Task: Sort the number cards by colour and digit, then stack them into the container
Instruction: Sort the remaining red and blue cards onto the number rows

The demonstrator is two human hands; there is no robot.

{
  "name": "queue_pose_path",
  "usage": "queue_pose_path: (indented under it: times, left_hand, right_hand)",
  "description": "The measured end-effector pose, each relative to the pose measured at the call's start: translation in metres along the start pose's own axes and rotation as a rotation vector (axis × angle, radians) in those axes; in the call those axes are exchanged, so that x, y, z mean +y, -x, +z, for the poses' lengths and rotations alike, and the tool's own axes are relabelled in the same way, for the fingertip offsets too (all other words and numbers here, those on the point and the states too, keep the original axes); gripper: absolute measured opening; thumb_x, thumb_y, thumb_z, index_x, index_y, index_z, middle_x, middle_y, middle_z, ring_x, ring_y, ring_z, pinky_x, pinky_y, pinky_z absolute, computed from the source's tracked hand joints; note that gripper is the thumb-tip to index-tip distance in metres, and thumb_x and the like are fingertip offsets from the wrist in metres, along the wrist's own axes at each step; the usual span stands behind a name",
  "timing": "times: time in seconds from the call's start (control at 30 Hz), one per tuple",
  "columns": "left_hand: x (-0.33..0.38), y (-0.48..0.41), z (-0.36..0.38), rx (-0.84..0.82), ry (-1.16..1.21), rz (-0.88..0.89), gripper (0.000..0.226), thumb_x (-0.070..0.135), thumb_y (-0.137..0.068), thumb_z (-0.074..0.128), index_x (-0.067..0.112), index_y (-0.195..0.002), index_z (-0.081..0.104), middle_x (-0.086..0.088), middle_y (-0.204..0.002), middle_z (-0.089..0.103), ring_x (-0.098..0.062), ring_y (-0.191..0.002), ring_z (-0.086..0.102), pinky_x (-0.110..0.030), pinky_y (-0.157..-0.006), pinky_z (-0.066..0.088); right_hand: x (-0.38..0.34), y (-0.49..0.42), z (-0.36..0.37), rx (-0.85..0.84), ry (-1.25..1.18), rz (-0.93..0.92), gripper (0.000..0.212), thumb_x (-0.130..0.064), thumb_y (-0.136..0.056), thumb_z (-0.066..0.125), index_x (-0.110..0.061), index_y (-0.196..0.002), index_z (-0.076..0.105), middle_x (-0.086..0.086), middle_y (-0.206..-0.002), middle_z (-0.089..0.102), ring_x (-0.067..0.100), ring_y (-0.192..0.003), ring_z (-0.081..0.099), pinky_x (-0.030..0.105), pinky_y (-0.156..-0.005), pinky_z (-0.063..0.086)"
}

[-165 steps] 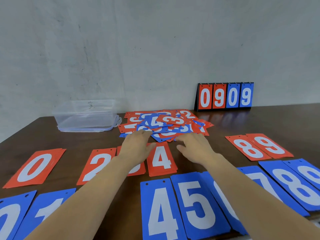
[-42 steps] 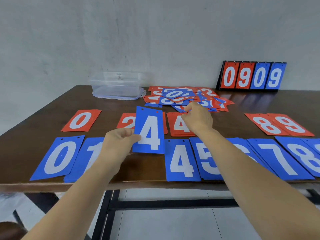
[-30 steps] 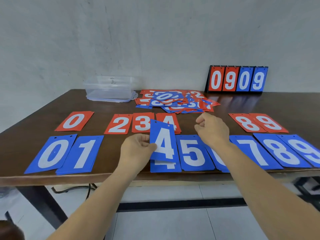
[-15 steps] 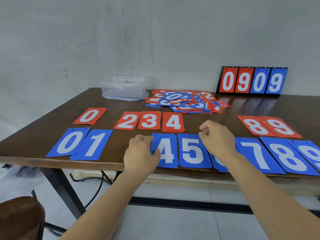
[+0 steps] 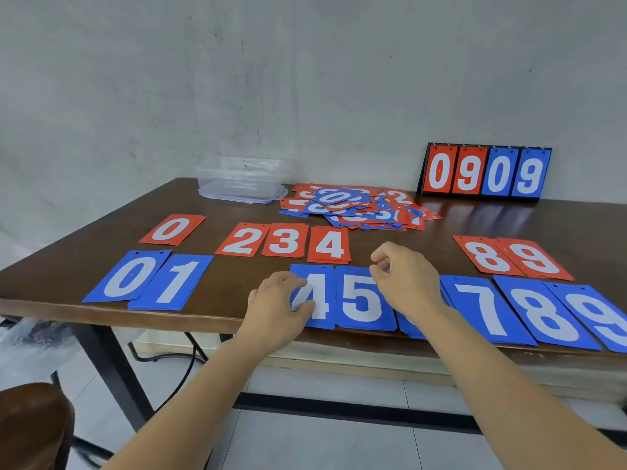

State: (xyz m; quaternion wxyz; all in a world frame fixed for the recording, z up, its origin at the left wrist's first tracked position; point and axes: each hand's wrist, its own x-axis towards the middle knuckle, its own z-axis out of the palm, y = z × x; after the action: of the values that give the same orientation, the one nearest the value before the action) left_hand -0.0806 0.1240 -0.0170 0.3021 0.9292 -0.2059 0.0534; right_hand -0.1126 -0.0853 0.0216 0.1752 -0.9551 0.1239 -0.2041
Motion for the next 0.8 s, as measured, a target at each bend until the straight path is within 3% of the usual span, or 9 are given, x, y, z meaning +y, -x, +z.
queue_pose_path:
  times: [0.4,0.8]
  left_hand:
    - [0.007,-0.103,-0.019,0.067,-0.022,0.027,0.048,0.038,-0.094,0.058,0.025,-0.139,0.048,0.003,-0.146,0.047,-0.016,-0.133,0.043,-0.037,-0.108,0.042]
    - [-0.02,-0.257,-0.004,-0.053,-0.004,0.063,0.05,0.035,-0.095,0.057,0.014,-0.14,0.048,-0.003,-0.142,0.052,-0.02,-0.128,0.049,-0.036,-0.106,0.042]
  right_hand:
    - [0.002,-0.068,0.005,-0.034,0.08,0.035,0.023,-0.029,-0.096,0.056,-0.024,-0.118,0.056,-0.006,-0.106,0.065,0.012,-0.094,0.061,0.029,-0.076,0.051]
    - [0.014,-0.186,0.046,-0.064,0.138,0.177,0.025,-0.032,-0.096,0.055,-0.021,-0.119,0.058,0.0,-0.114,0.064,0.016,-0.101,0.059,0.029,-0.076,0.047]
